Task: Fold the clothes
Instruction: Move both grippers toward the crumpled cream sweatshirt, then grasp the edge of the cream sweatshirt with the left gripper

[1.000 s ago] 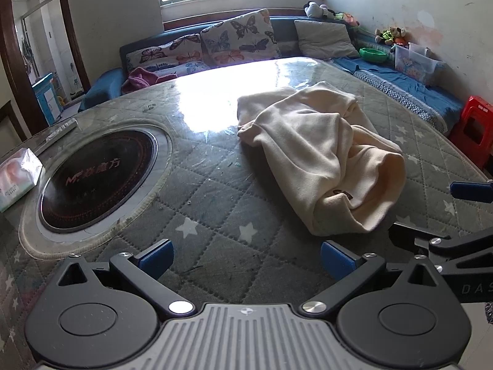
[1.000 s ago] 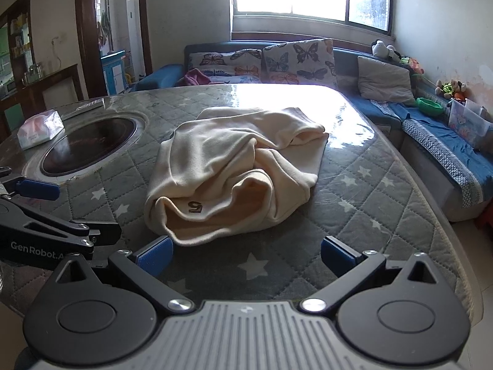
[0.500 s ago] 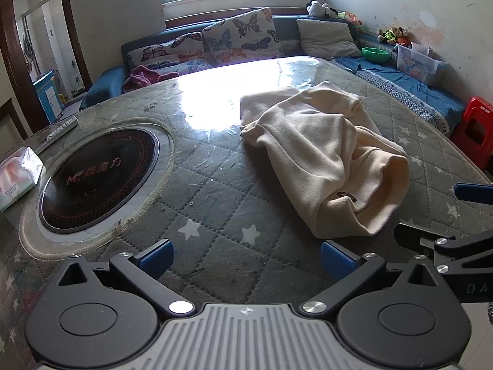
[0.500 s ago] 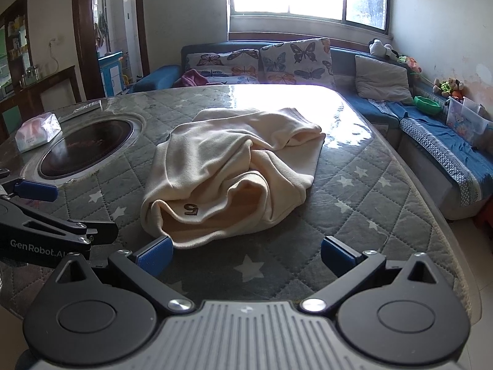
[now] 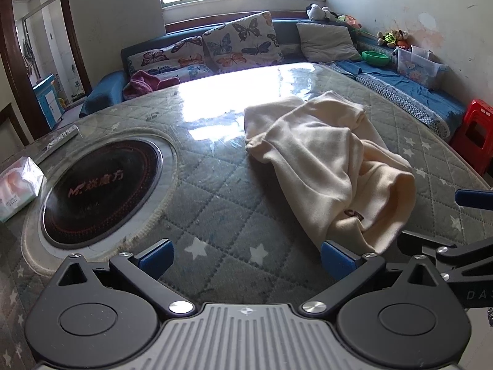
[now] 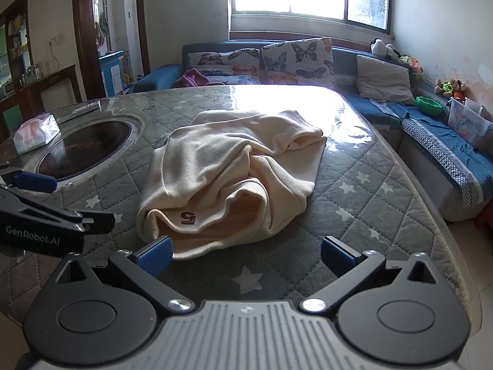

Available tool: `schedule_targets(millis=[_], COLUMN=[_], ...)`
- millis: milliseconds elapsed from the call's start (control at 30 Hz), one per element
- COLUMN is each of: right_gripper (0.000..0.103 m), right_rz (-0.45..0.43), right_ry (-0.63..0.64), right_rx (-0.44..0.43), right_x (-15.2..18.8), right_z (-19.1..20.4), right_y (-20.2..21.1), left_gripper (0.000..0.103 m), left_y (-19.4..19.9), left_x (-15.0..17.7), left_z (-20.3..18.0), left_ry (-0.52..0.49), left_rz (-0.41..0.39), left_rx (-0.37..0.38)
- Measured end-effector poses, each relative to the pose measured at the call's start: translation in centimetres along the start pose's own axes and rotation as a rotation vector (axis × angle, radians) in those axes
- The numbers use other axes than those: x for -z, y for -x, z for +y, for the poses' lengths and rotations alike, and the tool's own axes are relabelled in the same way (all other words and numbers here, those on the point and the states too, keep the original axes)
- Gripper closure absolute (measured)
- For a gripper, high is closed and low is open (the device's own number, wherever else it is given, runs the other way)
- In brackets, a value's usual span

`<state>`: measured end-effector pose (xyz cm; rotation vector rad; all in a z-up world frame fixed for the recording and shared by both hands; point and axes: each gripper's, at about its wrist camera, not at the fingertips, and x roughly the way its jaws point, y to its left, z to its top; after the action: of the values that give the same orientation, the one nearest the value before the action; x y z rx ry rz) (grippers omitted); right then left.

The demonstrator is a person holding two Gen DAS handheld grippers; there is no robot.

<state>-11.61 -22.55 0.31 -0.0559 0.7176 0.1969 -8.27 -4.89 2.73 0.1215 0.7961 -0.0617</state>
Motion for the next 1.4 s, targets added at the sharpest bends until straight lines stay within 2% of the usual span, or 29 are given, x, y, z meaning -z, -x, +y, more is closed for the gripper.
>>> schedule_targets(millis=[300, 933, 1200, 1400], right_gripper=[0.000, 0.000, 0.001, 0.004], right_rz=[-0.003, -0.011, -0.011, -0.007], right_ry=[0.005, 0.007, -0.011, -0.042], right_rx=[0.000, -0.004, 0.004, 0.003], right_x=[-0.9, -3.3, -3.7, -3.5], right_z=[-0.6, -2.4, -3.6, -4.7], right_y=[-0.8, -2.7, -3.3, -3.6], left_gripper=[0.000, 0.000, 0.001, 0.021], left_y=[-0.6, -3.5, -4.6, -6.2], left_x=[-1.8, -6.2, -8.2, -9.4], left_z=[0.2, -2.3, -4.2, -6.7], left_ry=[-0.012, -0.068, -0.113, -0.201], left_rz=[-0.015, -0.042, -0.071, -0.084], left_rx=[0.007, 0.062, 0.117, 0.180])
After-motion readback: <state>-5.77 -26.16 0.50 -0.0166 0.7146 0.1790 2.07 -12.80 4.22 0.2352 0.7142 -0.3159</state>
